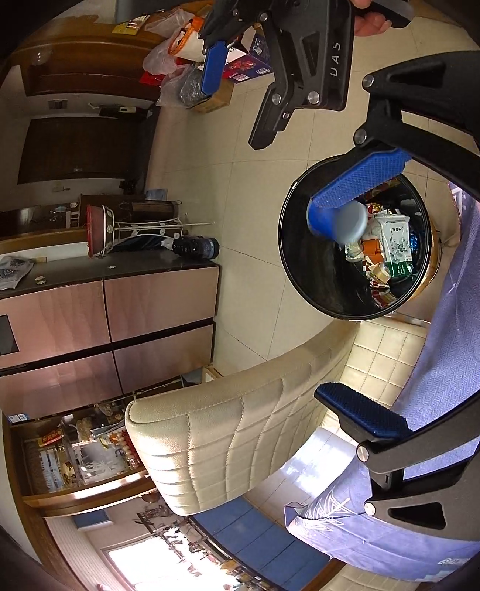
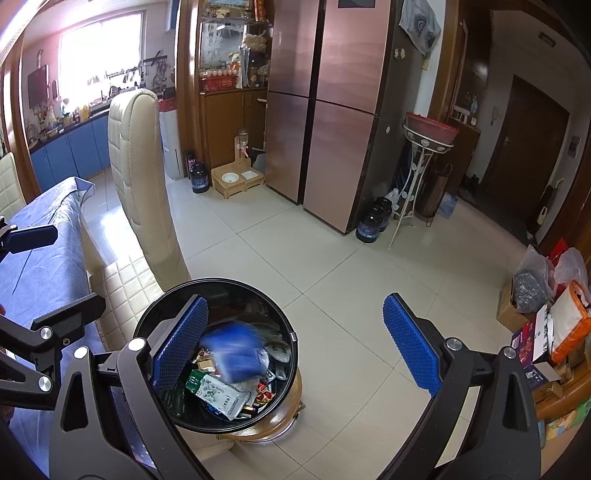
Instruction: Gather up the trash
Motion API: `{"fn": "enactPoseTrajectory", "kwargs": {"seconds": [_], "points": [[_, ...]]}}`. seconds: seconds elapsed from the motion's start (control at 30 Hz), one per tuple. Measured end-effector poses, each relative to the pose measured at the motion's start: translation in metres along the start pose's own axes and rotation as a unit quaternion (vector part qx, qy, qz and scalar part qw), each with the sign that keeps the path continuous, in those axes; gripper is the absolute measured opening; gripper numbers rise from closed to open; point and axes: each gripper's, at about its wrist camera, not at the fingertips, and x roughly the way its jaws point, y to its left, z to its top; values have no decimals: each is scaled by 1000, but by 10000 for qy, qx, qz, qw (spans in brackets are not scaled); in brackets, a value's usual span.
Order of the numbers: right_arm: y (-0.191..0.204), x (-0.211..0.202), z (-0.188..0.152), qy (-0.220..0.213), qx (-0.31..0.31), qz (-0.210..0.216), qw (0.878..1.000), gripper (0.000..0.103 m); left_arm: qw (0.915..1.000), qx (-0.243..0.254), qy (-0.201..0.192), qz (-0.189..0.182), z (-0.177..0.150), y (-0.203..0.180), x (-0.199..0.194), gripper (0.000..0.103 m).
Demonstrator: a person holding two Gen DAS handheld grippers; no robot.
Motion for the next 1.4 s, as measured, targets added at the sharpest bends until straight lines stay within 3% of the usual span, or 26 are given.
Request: {"fn": "enactPoseTrajectory", "kwargs": {"seconds": [1.4], "points": [[3, -4, -3, -2, 11, -7, 10000, 95, 10000, 22, 88, 6, -3, -4, -7, 93]]}}
